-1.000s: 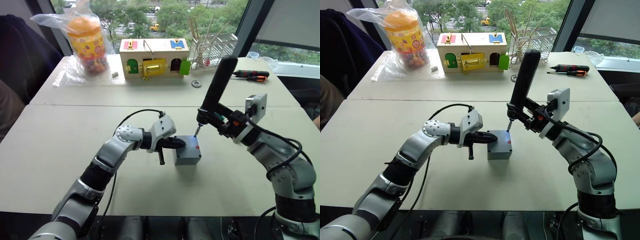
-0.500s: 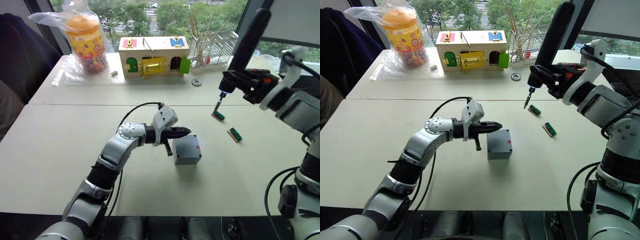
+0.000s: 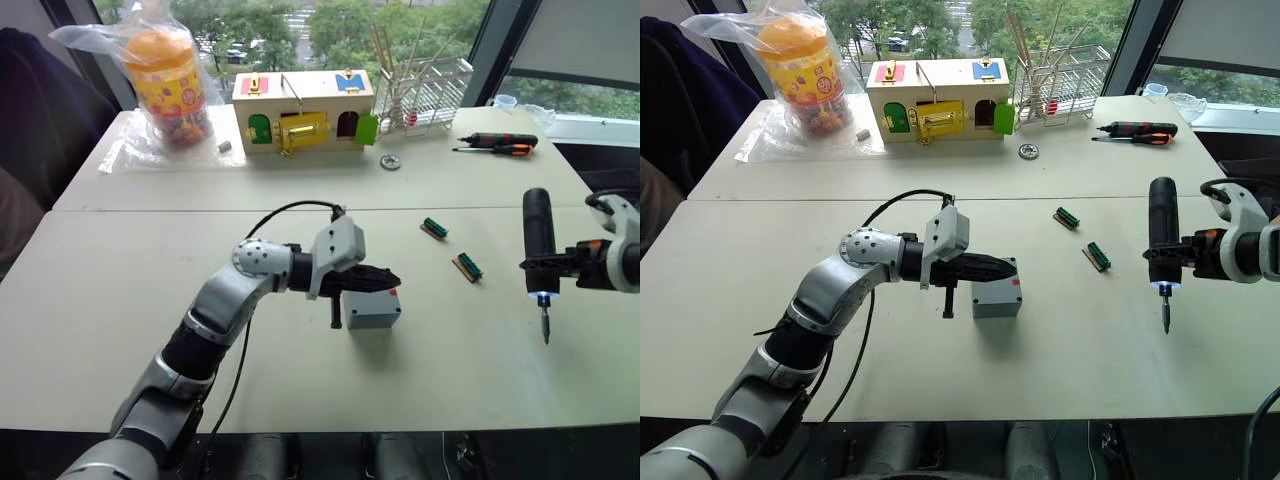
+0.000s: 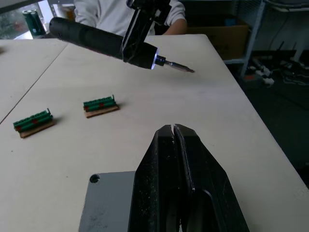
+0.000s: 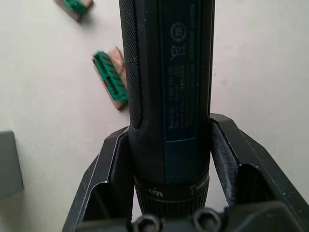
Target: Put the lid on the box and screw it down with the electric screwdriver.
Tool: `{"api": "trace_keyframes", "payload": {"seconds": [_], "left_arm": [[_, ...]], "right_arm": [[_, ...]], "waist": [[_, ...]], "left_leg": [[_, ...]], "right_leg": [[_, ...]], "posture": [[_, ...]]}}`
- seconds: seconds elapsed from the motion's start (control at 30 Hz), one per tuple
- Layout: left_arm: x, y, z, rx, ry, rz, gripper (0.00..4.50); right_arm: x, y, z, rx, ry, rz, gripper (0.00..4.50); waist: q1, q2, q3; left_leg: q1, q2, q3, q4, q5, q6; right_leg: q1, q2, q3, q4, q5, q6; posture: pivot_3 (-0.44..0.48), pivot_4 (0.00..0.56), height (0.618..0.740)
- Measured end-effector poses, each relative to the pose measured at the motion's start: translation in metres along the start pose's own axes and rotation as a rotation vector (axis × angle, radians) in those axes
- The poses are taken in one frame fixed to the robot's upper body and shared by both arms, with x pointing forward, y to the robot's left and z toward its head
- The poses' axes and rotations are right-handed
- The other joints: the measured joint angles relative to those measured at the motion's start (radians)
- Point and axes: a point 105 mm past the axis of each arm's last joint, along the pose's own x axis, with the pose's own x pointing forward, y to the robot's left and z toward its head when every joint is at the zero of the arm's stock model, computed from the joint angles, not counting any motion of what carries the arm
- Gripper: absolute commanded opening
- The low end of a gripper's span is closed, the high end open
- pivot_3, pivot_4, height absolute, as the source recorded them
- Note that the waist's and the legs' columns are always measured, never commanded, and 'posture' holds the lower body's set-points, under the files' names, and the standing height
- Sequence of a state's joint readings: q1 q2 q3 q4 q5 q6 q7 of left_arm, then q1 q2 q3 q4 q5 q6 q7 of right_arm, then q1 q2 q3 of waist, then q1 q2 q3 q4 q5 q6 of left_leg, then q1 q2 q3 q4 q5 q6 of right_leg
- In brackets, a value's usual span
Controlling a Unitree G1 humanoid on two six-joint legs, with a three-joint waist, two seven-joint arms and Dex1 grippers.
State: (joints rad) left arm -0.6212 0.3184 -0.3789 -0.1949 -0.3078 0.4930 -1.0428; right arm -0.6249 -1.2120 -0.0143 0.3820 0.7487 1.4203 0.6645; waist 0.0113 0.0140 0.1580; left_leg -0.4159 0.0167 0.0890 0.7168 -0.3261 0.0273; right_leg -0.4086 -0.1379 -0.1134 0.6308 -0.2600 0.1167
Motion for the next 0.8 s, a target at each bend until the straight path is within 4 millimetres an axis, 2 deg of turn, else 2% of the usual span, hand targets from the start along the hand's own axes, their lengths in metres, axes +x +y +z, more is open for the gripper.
{"api": "trace_keyframes", "payload": {"seconds": [0.1,0.43,0.5,0.53,0.63,0.7,0.8], "left_arm": [[0.0,-0.007,-0.006,-0.007,0.024,-0.011,0.0],[-0.008,-0.013,-0.019,-0.056,0.081,0.019,0.0],[-0.01,-0.01,-0.02,-0.07,0.091,0.044,0.0],[-0.011,-0.006,-0.021,-0.077,0.094,0.066,0.0],[-0.017,0.012,-0.019,-0.107,0.071,0.162,0.0],[-0.025,0.028,-0.012,-0.11,0.04,0.237,0.0],[-0.049,0.056,0.001,-0.121,-0.022,0.379,0.0]], "right_arm": [[0.008,-0.008,-0.007,0.023,0.053,-0.009,1.85],[0.024,-0.018,-0.004,0.037,0.082,0.002,1.85],[0.024,-0.019,-0.003,0.038,0.083,0.003,2.87],[0.025,-0.02,-0.003,0.035,0.081,0.003,3.09],[0.025,-0.02,0.001,0.023,0.068,0.007,4.34],[0.025,-0.02,0.004,0.02,0.054,0.006,4.47],[0.024,-0.022,0.01,-0.002,0.014,-0.005,4.47]], "waist": [[0.001,0.002,0.001],[0.003,0.003,0.002],[0.002,0.003,0.002],[0.002,0.003,0.002],[0.002,0.003,0.002],[0.003,0.002,0.002],[0.001,0.003,0.002]], "left_leg": [[0.0,0.0,0.0,0.001,0.0,0.0],[-0.001,0.0,0.0,0.001,0.0,-0.001],[0.0,0.0,0.0,0.002,0.0,-0.001],[0.0,0.0,0.0,0.002,0.0,-0.001],[0.0,0.0,-0.001,0.003,0.001,-0.001],[0.0,0.0,-0.001,0.003,0.001,-0.001],[0.0,0.0,-0.001,0.002,0.001,-0.001]], "right_leg": [[0.0,0.0,0.0,0.0,0.0,0.0],[0.0,0.0,0.0,0.0,0.0,0.0],[0.001,0.0,0.0,0.0,0.0,0.0],[0.001,0.0,0.0,0.0,0.0,0.0],[0.002,0.001,-0.001,0.0,0.0,0.0],[0.002,0.001,-0.001,0.0,0.0,0.001],[0.002,0.001,-0.001,0.0,0.0,0.001]], "posture": [[0.0,0.15,0.708],[0.0,0.15,0.708],[0.0,0.15,0.708],[0.0,0.15,0.708],[0.0,0.15,0.708],[0.0,0.15,0.708],[0.0,0.15,0.708]]}}
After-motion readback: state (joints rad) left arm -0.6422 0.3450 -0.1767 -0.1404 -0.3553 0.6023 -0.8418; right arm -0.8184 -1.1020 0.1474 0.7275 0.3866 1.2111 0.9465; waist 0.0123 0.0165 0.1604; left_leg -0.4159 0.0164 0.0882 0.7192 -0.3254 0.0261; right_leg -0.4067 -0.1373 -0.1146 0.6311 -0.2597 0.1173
